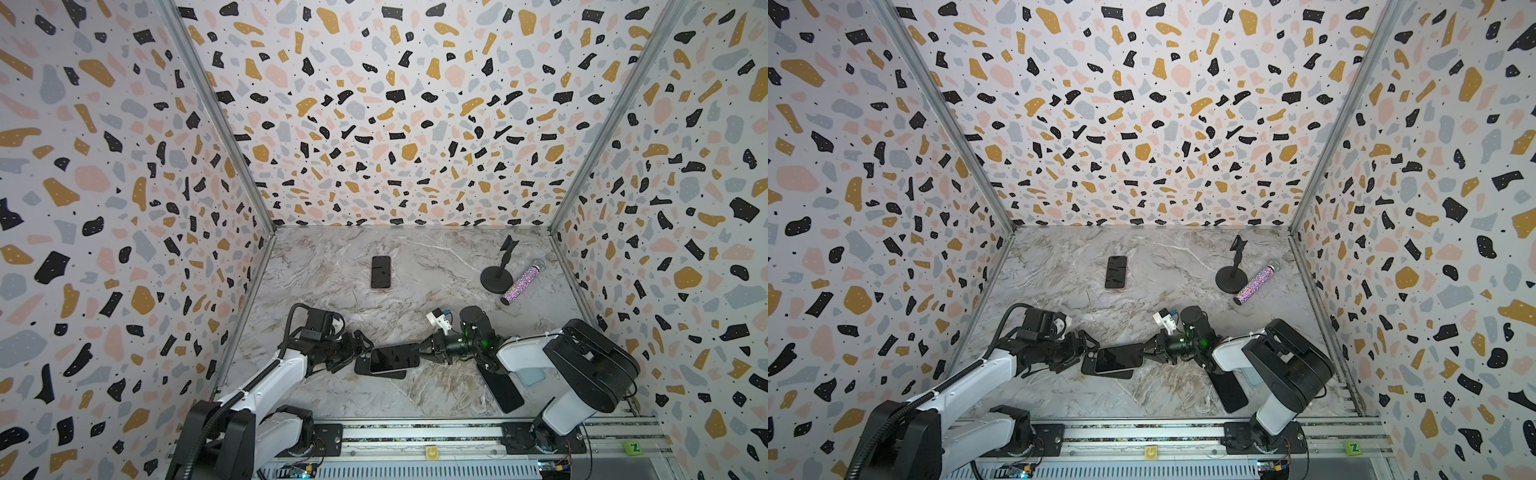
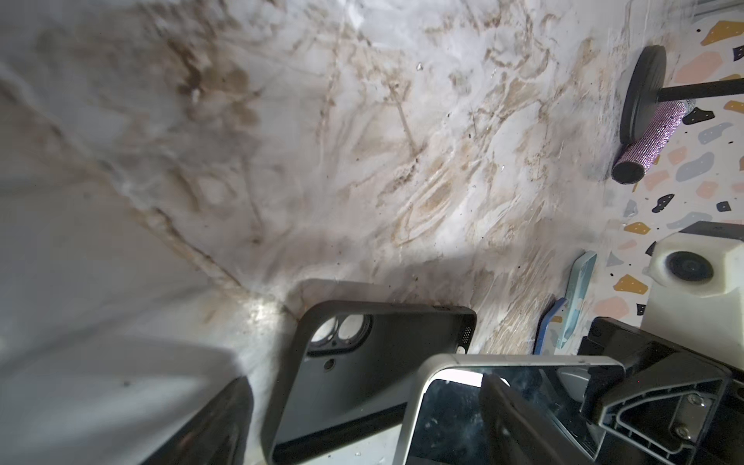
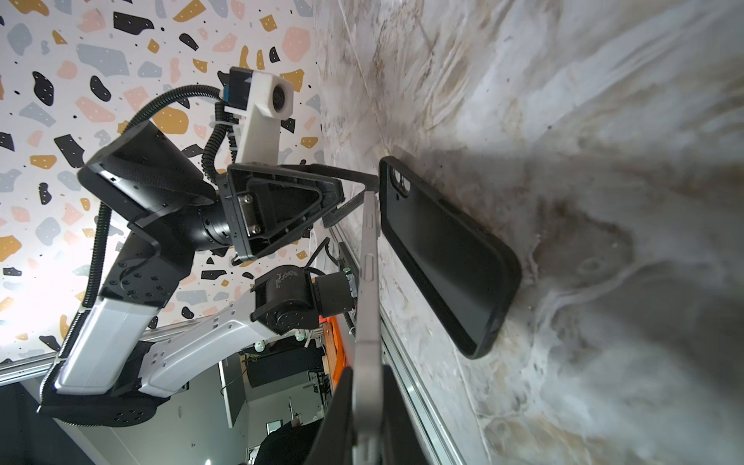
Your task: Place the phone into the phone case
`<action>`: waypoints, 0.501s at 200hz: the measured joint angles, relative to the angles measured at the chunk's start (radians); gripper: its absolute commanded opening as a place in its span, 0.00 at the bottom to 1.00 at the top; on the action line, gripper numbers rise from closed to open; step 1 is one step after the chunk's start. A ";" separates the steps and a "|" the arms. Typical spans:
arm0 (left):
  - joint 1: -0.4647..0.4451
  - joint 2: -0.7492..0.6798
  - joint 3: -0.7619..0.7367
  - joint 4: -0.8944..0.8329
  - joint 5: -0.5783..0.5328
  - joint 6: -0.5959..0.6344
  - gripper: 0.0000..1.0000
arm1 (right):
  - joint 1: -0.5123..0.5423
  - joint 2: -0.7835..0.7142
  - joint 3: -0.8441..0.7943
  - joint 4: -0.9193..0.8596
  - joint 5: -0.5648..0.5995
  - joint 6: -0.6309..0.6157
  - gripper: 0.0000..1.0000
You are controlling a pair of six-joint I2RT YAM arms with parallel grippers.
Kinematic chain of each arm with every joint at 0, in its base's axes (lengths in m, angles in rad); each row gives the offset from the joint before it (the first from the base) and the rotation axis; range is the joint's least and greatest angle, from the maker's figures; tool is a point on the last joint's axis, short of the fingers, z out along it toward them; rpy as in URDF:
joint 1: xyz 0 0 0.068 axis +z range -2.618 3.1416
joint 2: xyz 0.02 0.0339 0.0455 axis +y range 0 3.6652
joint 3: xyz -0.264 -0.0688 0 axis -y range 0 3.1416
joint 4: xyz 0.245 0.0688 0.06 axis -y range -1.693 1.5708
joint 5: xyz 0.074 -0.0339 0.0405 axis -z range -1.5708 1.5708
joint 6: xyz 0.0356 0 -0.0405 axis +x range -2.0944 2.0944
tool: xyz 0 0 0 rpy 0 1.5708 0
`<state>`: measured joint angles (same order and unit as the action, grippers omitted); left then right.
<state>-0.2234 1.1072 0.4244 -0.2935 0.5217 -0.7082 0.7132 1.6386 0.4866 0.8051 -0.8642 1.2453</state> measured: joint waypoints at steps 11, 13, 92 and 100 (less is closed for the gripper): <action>0.000 -0.002 -0.014 0.019 0.003 -0.014 0.89 | 0.002 0.020 0.007 0.013 0.000 0.000 0.00; 0.000 -0.003 -0.015 0.021 0.004 -0.016 0.89 | 0.002 0.026 0.009 0.016 0.000 0.000 0.00; 0.000 -0.016 -0.043 0.074 0.014 -0.049 0.87 | 0.022 0.176 0.060 0.096 -0.002 0.008 0.00; 0.000 -0.016 -0.047 0.079 0.014 -0.050 0.87 | 0.022 0.182 0.060 0.105 -0.003 0.009 0.00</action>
<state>-0.2234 1.0912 0.3775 -0.2146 0.5358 -0.7578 0.7353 1.8202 0.5468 0.9104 -0.8677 1.2541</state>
